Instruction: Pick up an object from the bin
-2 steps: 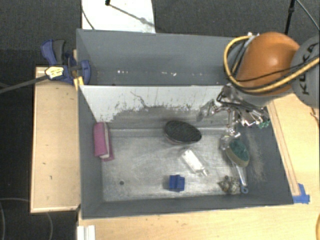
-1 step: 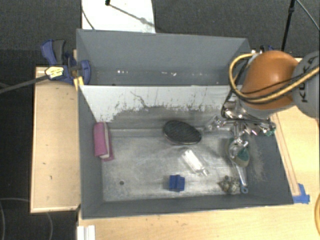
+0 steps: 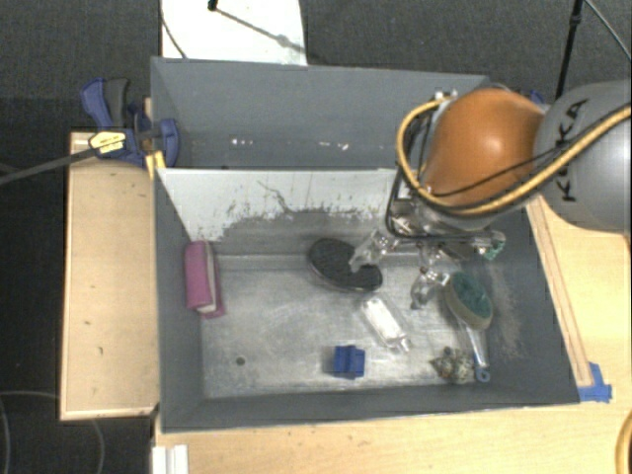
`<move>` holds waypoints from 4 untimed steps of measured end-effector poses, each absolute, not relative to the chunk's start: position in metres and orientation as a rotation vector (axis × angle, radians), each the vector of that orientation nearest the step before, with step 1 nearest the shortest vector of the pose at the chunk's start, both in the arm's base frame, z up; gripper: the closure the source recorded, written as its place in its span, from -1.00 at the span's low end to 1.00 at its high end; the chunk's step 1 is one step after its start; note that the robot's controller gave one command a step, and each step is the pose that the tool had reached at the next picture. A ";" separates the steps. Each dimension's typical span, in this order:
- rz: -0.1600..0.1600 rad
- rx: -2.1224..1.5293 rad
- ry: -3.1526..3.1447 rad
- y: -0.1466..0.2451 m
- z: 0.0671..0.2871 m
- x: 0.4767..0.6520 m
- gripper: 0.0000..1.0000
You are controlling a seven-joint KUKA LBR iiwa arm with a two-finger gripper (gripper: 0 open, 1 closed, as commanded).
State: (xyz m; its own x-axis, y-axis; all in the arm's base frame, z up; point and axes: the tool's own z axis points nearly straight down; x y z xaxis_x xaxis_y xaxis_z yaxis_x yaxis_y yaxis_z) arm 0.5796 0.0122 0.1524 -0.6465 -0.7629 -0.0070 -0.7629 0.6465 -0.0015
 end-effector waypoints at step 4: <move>0.006 -1.793 2.582 0.137 0.081 0.480 -1.00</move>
Offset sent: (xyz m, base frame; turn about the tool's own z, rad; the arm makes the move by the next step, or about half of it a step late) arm 0.0115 0.0184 -0.0663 -0.2102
